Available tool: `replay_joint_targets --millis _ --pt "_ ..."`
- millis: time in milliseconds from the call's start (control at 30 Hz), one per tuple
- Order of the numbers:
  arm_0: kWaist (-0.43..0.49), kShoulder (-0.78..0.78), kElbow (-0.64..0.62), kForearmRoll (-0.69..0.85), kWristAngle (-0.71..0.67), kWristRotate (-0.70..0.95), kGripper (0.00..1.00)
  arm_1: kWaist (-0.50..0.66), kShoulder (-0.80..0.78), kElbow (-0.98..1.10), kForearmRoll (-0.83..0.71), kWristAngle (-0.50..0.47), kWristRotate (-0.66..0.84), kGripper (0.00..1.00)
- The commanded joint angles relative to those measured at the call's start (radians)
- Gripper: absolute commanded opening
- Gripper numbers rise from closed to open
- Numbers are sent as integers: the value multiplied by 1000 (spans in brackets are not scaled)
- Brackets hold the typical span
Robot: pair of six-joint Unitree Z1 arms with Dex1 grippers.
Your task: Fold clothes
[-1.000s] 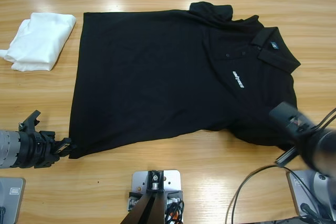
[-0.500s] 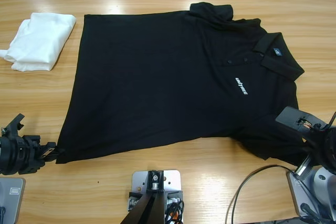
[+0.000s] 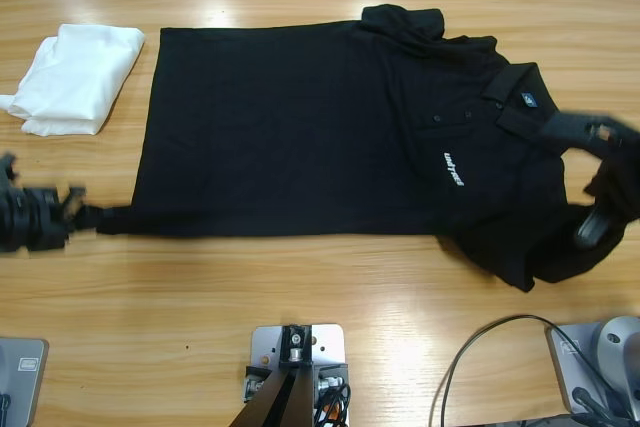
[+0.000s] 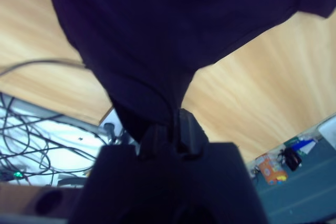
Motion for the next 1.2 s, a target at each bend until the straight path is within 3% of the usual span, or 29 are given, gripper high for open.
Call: replay_joint_targets --millis 33,367,633,933,1000,1033,1067,1100,1133,1167,1200 --pt "99 151 -188 17 -33 61 0 -163 137 -120 -19 -29 -195 0" --pt "163 282 -267 17 -33 119 0 -296 349 -340 -108 -96 -334 0" --pt "210 329 -290 17 -45 183 0 -360 502 -440 -99 -103 -340 0" --pt "210 407 -343 15 -44 200 0 -409 556 -487 -98 -110 -342 0" --pt "222 422 -349 15 -44 205 0 -414 560 -497 -99 -152 -321 19" --pt "230 432 -352 12 -44 206 0 -414 558 -497 -98 -180 -298 518" --pt "236 441 -356 6 -45 210 0 -413 545 -495 -94 -191 -273 928" --pt "240 452 -362 -8 -48 218 203 -411 526 -491 -92 -186 -258 988" --pt "241 461 -372 -10 -51 227 786 -406 503 -489 -84 -186 -244 998" --pt "245 463 -378 -11 -53 228 907 -401 485 -488 -77 -188 -226 1000" --pt "246 464 -388 -11 -58 225 951 -400 458 -486 -66 -186 -208 1000"
